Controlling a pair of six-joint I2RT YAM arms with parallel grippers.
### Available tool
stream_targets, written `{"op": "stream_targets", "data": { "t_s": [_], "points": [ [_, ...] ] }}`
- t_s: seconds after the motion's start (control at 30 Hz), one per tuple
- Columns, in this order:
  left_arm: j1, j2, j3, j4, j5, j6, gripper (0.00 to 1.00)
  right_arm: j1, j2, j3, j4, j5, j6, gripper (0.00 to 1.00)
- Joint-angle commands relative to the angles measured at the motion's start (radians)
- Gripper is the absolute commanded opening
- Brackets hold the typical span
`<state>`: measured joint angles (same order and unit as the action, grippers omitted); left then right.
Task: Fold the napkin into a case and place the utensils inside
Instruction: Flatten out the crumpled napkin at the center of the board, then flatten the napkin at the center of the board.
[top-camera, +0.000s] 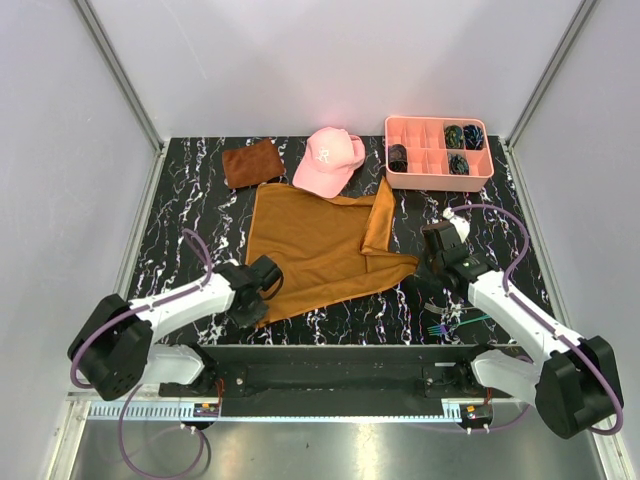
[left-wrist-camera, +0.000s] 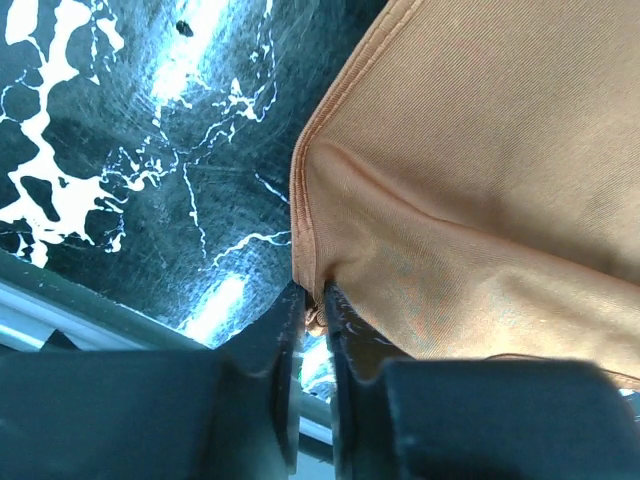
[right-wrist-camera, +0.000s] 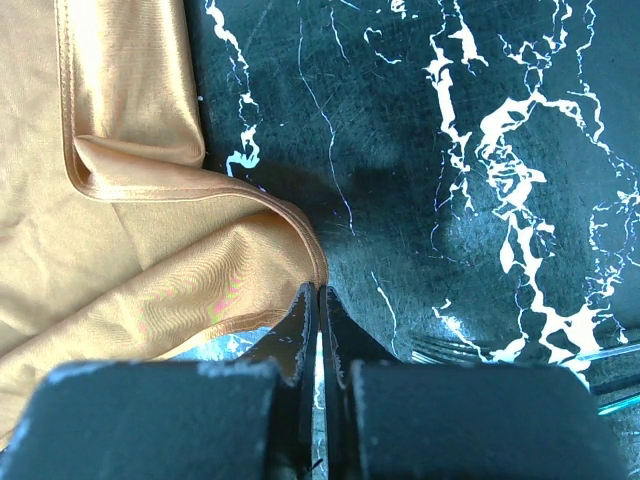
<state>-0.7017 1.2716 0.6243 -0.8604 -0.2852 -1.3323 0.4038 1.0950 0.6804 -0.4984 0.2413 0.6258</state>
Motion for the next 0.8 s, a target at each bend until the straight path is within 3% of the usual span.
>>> {"op": "stream_targets", "data": {
  "t_s": [0.0,0.07,0.1,0.2,0.33,0.47,0.6,0.77],
  "points": [
    [-0.001,-0.032,-0.049,0.112,-0.042,-0.039,0.10,-0.005,-0.030,0.025,0.012,-0.004,-0.001,0.00],
    [-0.002,-0.047,-0.087,0.155,-0.028,-0.042,0.06,-0.003,-0.033,0.025,0.011,-0.004,-0.003,0.00],
    [-0.001,-0.055,-0.093,0.158,-0.028,-0.041,0.00,-0.003,-0.040,0.025,0.009,-0.005,-0.003,0.00],
    [-0.001,-0.135,-0.081,0.120,-0.064,-0.013,0.00,-0.003,-0.055,0.030,0.014,-0.022,-0.024,0.00],
    [-0.001,-0.407,0.027,0.066,-0.149,0.126,0.00,-0.003,-0.112,0.082,0.012,-0.124,-0.151,0.00],
    [0.001,-0.564,0.274,0.044,-0.247,0.362,0.00,-0.003,-0.210,0.208,-0.037,-0.320,-0.219,0.00],
    [0.001,-0.647,0.474,0.069,-0.301,0.570,0.00,-0.005,-0.230,0.434,-0.089,-0.499,-0.288,0.00],
    [0.001,-0.719,0.734,0.153,-0.232,0.814,0.00,-0.003,-0.286,0.645,-0.134,-0.704,-0.325,0.00]
  ]
}}
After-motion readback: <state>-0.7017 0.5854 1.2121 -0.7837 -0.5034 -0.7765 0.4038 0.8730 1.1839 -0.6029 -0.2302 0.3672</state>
